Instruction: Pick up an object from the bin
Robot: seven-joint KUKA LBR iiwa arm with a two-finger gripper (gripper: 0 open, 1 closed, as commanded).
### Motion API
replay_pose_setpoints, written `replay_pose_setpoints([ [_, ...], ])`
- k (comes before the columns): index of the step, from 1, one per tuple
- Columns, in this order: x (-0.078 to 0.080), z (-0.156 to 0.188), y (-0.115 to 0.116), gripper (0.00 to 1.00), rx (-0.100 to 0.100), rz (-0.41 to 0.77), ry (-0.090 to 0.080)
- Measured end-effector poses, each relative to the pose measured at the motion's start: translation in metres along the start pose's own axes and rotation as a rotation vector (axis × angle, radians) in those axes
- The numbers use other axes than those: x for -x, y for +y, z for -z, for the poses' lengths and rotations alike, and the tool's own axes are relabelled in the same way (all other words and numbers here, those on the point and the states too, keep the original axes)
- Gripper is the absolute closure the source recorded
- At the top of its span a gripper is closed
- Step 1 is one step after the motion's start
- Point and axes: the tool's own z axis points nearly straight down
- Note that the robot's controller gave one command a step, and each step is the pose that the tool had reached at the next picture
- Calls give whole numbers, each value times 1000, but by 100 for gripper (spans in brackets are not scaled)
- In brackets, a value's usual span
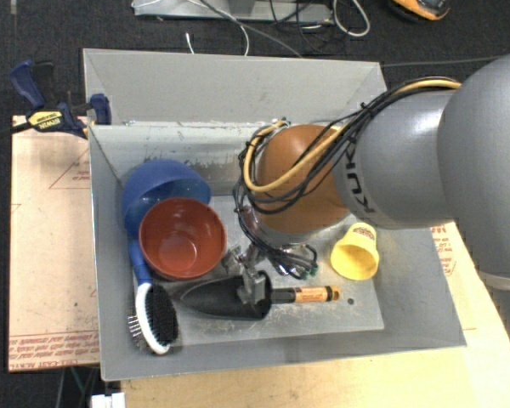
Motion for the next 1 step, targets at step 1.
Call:
replay_pose_setpoints([
  [1, 10, 123, 0, 100, -5, 91, -12],
])
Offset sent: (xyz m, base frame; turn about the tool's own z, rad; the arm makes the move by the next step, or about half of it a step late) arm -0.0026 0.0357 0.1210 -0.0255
